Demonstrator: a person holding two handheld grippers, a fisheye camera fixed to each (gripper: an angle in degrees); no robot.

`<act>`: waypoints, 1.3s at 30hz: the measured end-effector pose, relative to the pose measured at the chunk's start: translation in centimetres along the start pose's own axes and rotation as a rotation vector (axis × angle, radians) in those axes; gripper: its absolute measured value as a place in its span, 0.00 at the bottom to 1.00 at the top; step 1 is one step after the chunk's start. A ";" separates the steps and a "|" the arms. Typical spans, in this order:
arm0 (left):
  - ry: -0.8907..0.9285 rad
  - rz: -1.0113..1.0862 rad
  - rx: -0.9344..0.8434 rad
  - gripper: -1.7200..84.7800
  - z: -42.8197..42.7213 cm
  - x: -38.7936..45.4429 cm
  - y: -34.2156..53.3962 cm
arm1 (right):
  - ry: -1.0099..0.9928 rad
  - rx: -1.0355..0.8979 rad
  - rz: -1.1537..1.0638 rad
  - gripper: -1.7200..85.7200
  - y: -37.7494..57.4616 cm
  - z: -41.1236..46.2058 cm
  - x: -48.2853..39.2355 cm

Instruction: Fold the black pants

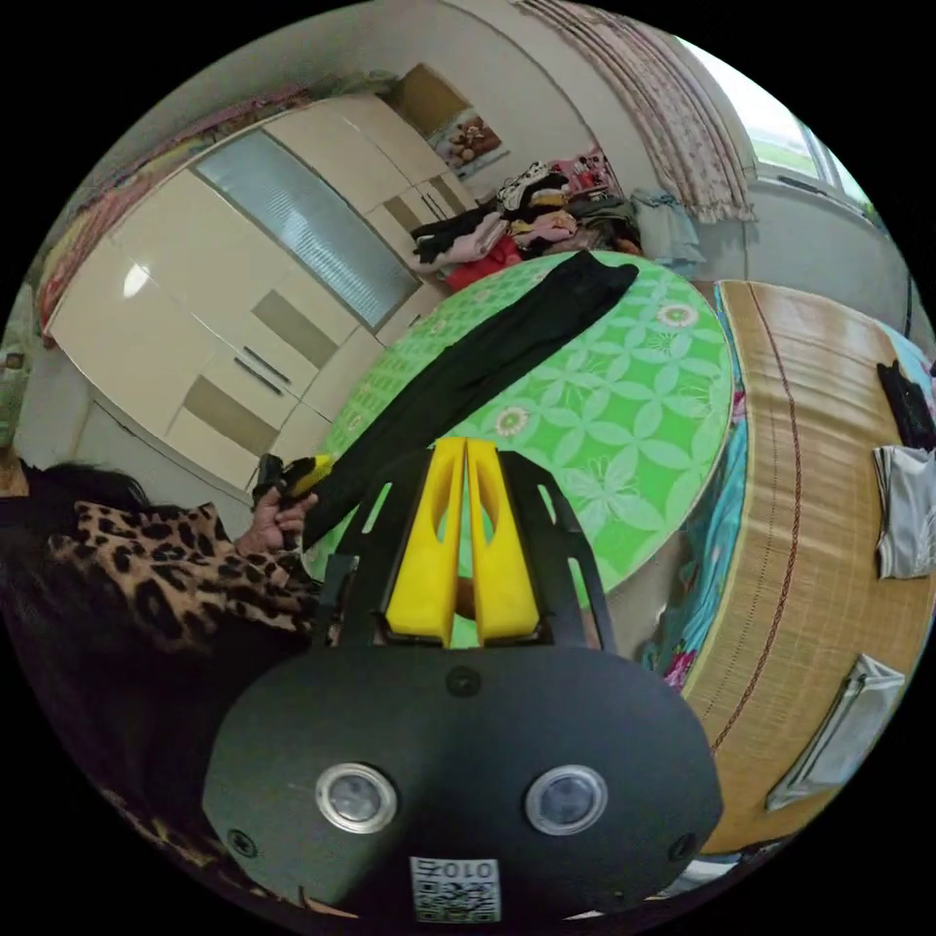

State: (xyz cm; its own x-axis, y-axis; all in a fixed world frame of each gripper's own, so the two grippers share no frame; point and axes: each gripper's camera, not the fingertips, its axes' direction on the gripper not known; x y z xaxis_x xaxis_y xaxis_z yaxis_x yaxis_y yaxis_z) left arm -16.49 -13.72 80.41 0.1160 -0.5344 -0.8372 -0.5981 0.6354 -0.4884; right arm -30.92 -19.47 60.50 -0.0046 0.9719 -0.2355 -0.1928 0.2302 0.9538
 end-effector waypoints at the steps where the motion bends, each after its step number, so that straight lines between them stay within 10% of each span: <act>1: 0.003 -0.018 -0.011 0.02 1.4 0.1 0.4 | 0.002 -0.029 -0.008 0.06 -0.6 -1.5 1.2; 6: 0.033 -0.094 -0.077 0.02 10.5 0.6 2.5 | -0.116 0.022 -0.087 0.06 -5.8 -9.0 3.7; 12: 0.173 -0.165 -0.037 0.02 13.8 -1.5 2.7 | -0.558 0.811 -0.417 0.05 -15.6 -27.8 -1.8; 22: 0.201 -0.204 0.016 0.02 14.0 -2.1 2.3 | -0.102 0.901 -0.580 0.04 -25.7 -31.9 -19.5; 39: -0.010 -0.285 0.425 0.02 15.0 1.3 6.3 | -0.628 0.712 -0.640 0.04 -46.6 -32.8 -5.4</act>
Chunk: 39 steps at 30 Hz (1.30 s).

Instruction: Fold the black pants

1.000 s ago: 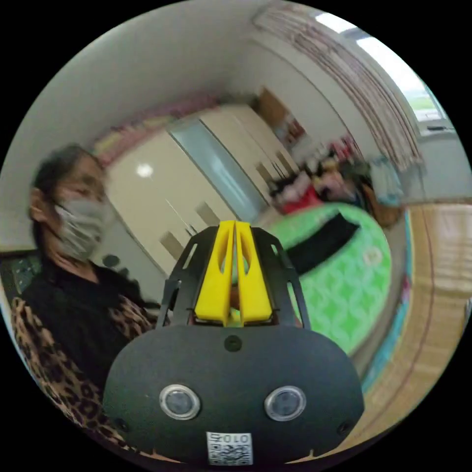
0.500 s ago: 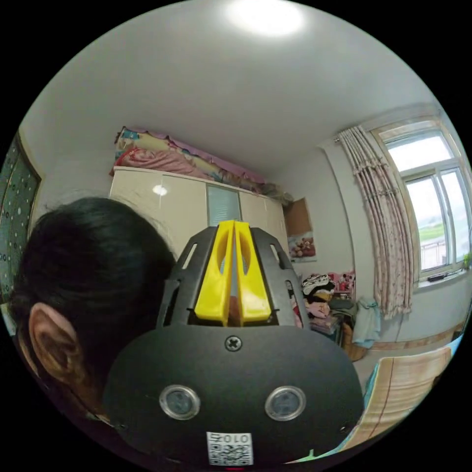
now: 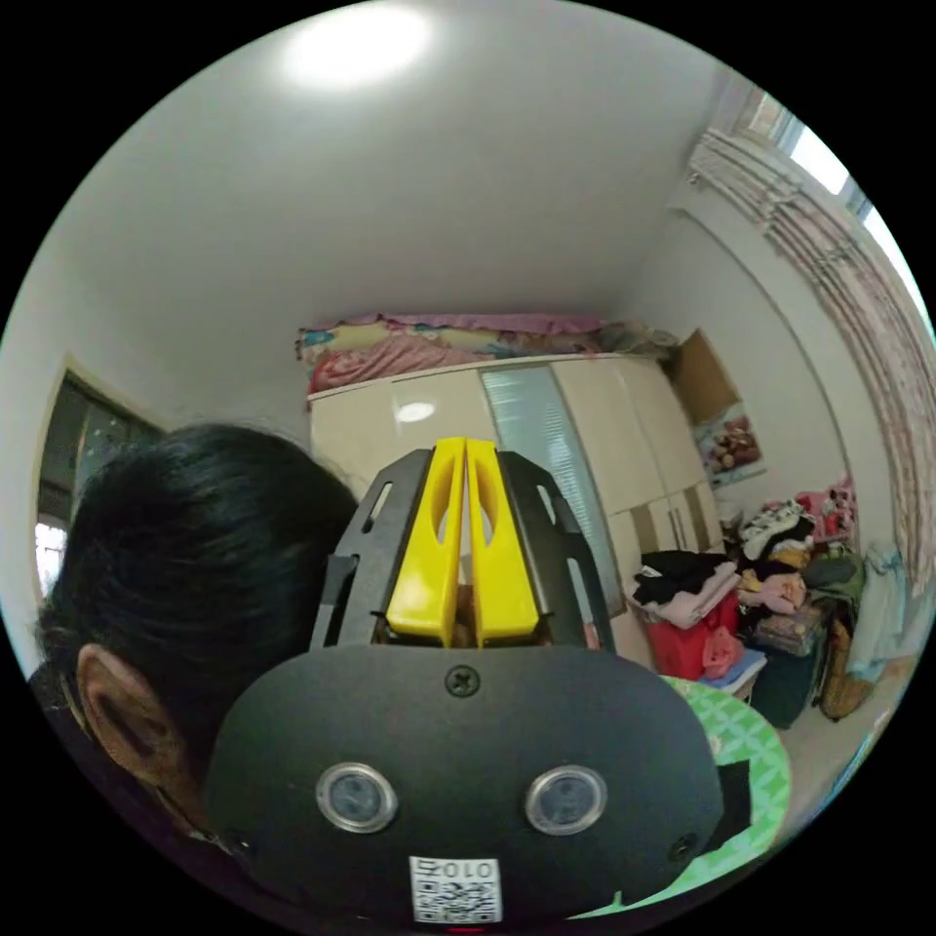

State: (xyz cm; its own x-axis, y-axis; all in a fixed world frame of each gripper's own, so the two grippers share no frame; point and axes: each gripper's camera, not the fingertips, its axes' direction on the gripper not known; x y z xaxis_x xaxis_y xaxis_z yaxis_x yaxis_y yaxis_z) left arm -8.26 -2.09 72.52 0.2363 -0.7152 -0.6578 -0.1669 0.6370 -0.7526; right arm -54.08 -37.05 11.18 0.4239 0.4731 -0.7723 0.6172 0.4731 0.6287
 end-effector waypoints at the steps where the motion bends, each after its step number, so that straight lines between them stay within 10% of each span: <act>1: -0.012 0.005 0.007 0.02 0.1 0.2 0.2 | 0.025 0.000 0.006 0.04 -0.6 -0.3 1.4; 16: -0.284 0.143 0.076 0.02 1.9 5.1 4.8 | -0.446 -0.156 0.128 0.04 -2.4 0.7 18.3; 19: -0.345 0.179 0.094 0.02 2.2 6.3 5.9 | -0.119 -0.319 0.196 0.04 -0.1 0.8 25.5; 26: -0.288 0.291 0.301 0.02 -0.3 8.1 10.2 | -0.028 -1.080 0.544 0.06 15.6 1.5 48.6; 39: -0.041 0.277 0.276 0.02 12.0 11.1 11.9 | -0.099 -1.156 0.912 0.15 23.0 3.7 64.7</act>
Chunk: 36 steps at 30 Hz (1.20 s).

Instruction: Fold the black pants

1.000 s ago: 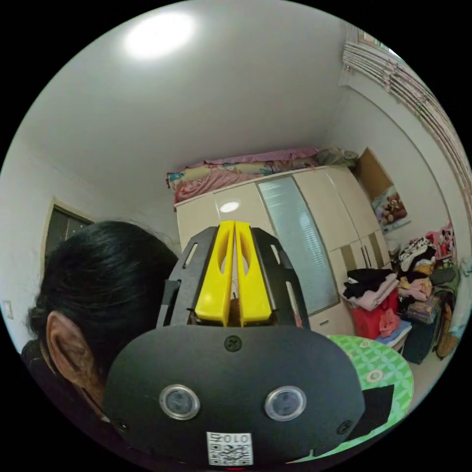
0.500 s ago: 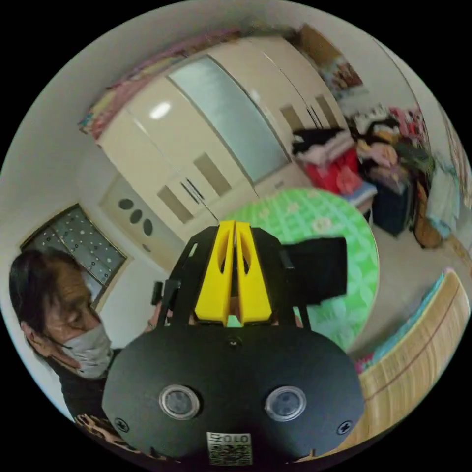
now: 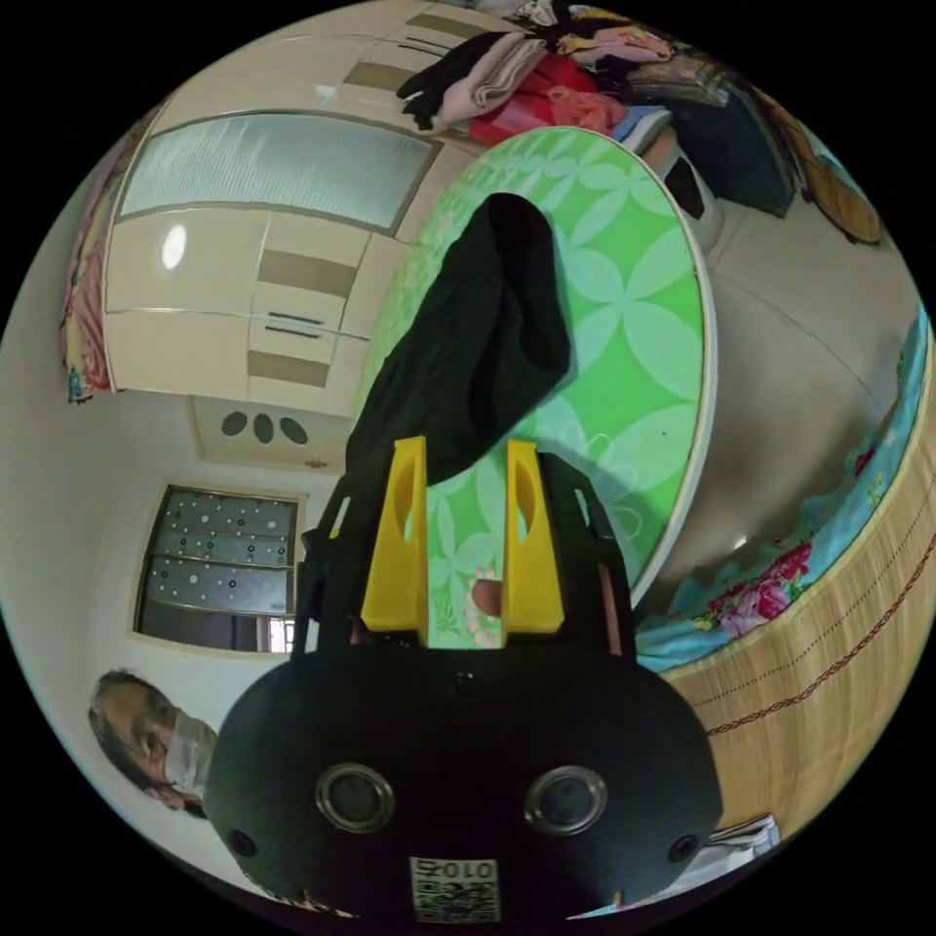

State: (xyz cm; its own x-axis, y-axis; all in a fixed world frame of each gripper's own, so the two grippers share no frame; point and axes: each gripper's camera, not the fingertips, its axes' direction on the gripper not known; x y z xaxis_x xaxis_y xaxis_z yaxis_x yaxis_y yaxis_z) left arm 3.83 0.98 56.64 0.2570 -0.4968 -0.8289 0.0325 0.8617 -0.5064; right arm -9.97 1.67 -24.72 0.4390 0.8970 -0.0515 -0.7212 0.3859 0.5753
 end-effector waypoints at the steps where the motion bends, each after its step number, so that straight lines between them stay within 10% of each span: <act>1: 0.003 -0.008 0.001 0.02 0.4 -0.1 0.0 | -0.015 -0.021 -0.001 0.15 -1.0 0.2 0.4; 36: 0.027 -0.158 -0.199 0.02 11.7 0.1 -2.0 | 0.008 -0.142 -0.123 0.08 -0.3 -13.1 4.9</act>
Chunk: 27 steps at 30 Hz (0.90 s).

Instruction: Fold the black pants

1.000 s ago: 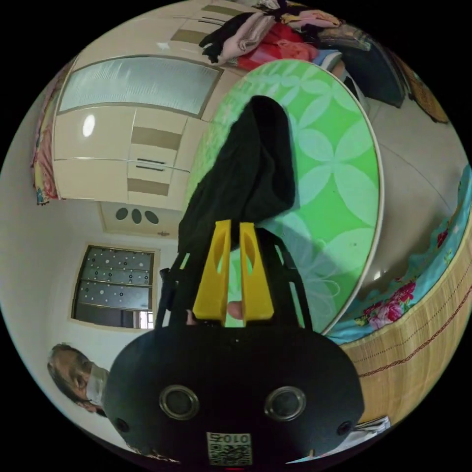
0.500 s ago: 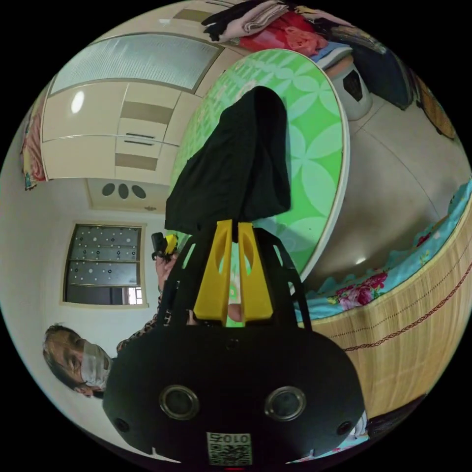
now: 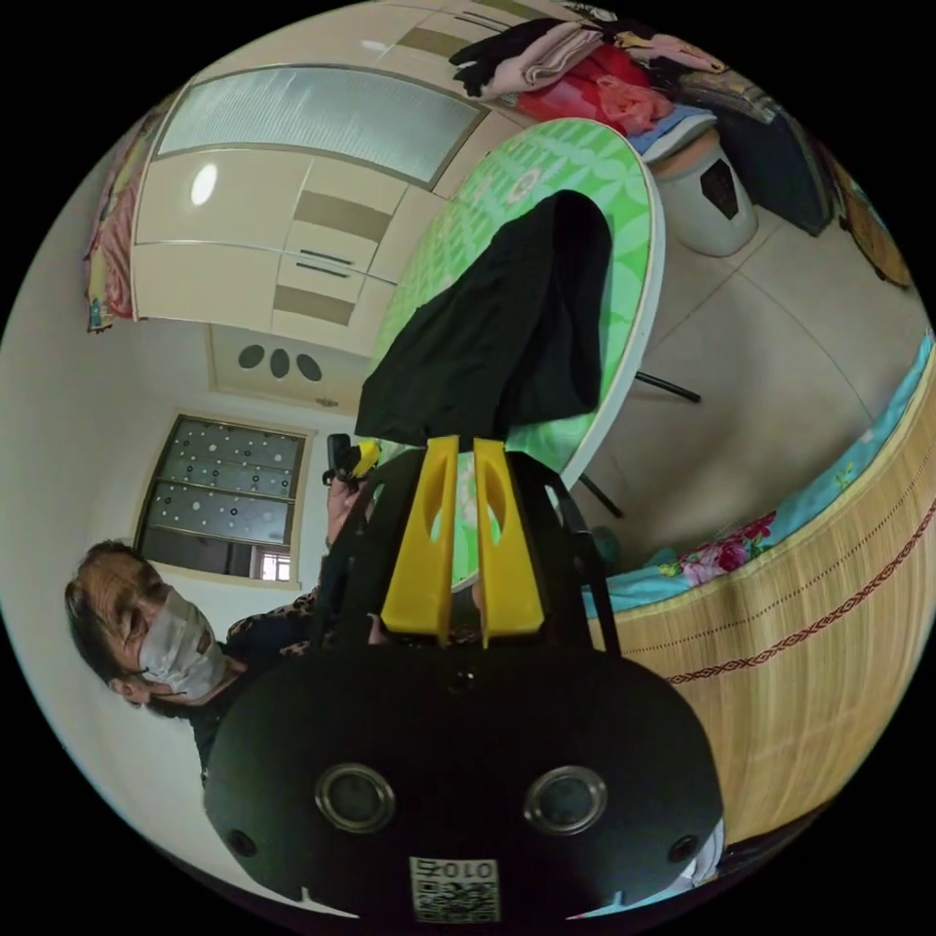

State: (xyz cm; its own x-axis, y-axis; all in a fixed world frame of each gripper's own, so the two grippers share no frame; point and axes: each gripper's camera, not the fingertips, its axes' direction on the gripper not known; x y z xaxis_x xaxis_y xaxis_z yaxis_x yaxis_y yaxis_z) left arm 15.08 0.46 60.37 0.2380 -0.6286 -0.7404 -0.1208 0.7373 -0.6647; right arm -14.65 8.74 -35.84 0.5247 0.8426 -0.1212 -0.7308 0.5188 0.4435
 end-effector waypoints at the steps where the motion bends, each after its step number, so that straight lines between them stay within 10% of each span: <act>1: 0.004 0.002 -0.004 0.02 0.2 0.1 -0.1 | 0.020 0.007 0.009 0.09 0.1 -0.1 0.0; 18: 0.051 0.043 0.011 0.02 1.3 1.8 -1.5 | 0.088 0.175 -0.225 0.05 0.4 -2.1 -7.8; 22: 0.060 0.052 0.011 0.02 1.9 1.9 -2.0 | 0.361 0.074 -0.060 0.05 -0.1 -0.8 -5.1; 27: 0.072 -0.015 -0.004 0.02 2.7 0.0 -1.4 | 0.192 0.009 0.011 0.05 1.3 0.9 -2.3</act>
State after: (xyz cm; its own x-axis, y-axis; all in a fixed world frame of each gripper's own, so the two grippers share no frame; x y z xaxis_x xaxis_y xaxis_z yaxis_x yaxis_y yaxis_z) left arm 17.90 0.05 61.58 0.1703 -0.6560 -0.7353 -0.1212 0.7266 -0.6763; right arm -16.42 7.40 -34.20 0.4229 0.8607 -0.2834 -0.7315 0.5089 0.4538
